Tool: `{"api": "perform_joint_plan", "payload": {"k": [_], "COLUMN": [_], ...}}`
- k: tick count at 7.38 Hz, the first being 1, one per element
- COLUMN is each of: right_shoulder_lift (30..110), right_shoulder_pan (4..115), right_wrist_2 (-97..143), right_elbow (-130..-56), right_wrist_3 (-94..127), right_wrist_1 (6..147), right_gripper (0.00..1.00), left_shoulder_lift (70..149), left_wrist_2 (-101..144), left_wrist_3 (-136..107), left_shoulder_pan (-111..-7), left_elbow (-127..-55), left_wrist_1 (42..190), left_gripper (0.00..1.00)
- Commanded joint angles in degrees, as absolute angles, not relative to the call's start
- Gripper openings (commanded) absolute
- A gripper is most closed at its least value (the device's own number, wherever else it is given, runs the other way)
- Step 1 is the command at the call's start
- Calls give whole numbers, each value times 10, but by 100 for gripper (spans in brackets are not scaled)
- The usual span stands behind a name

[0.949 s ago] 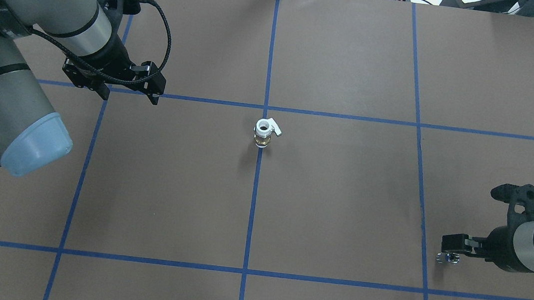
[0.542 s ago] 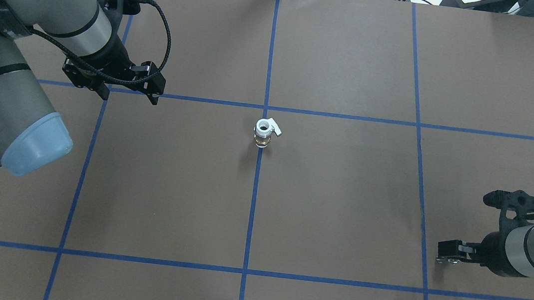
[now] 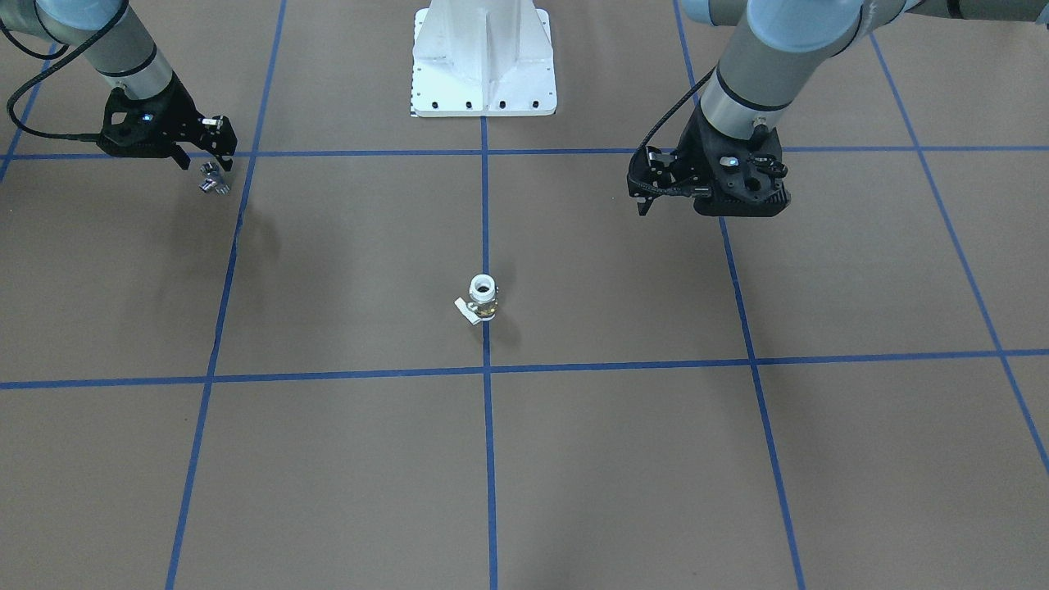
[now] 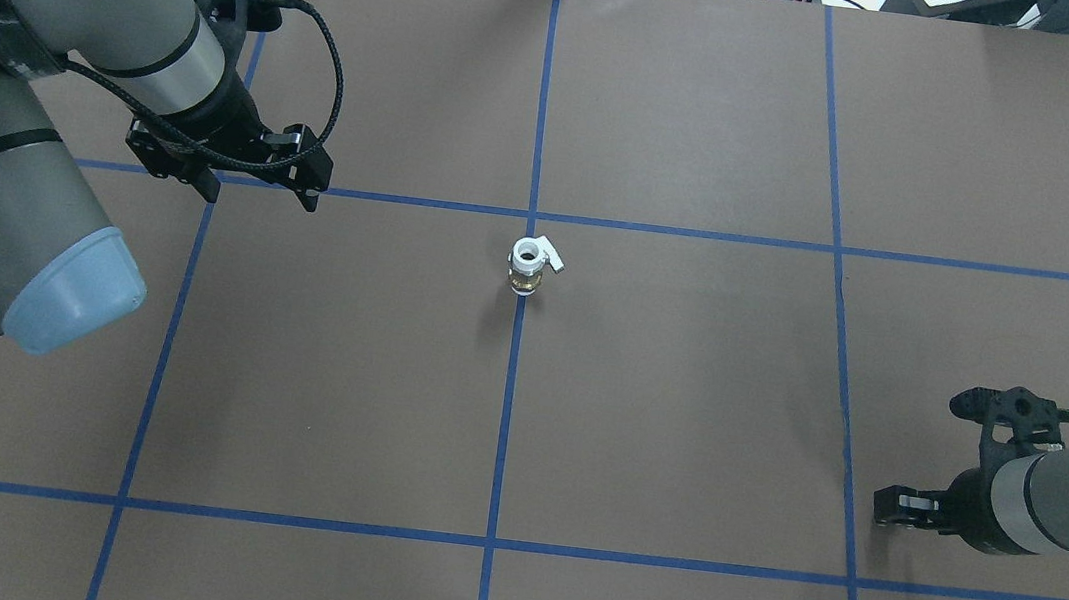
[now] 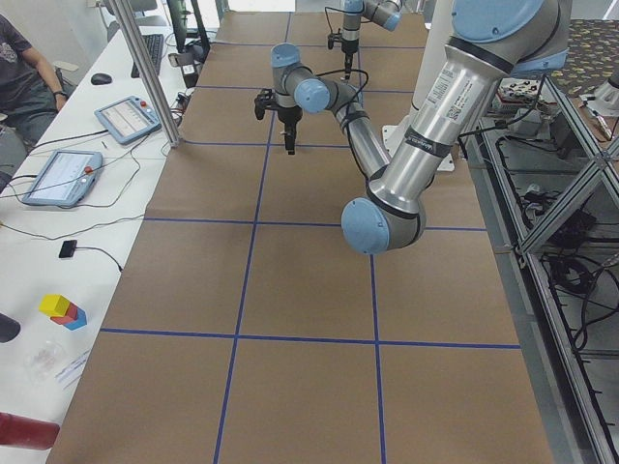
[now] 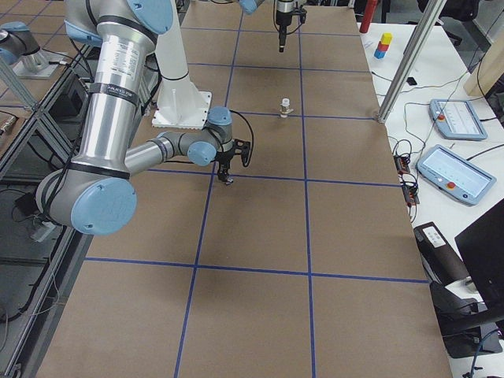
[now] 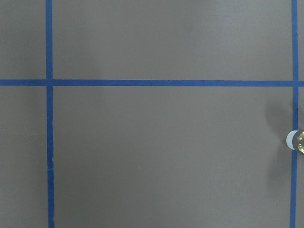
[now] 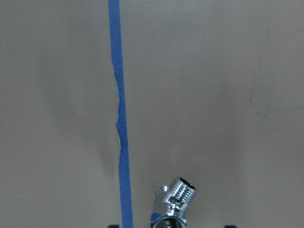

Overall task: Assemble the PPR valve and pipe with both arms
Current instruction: 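Lower the right gripper onto the chrome fitting and close it, then lift the chrome fitting with the right gripper and carry it above the valve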

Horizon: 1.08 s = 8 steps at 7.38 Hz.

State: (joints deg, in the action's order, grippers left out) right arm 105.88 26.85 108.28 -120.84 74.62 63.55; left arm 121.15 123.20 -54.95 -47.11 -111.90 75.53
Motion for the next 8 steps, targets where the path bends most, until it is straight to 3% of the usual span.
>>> {"api": "perform_joint_plan", "payload": {"k": [1,8], "right_shoulder_lift": [1059,1046], "right_shoulder_pan": [269,270], "right_wrist_2": [1083,1086], "right_elbow": [-1207,-1191], "right_wrist_3": [744,737], "right_wrist_1": [635,635], "right_gripper": [54,51], "left_shoulder_lift": [1211,1210], "left_wrist_2": [1232,1231], "left_wrist_3": [-553,-553], "left_shoulder_pan": [-471,-472], "left_elbow": [-1122,-1124], "left_wrist_1": [755,755], "left_gripper": [99,99]}}
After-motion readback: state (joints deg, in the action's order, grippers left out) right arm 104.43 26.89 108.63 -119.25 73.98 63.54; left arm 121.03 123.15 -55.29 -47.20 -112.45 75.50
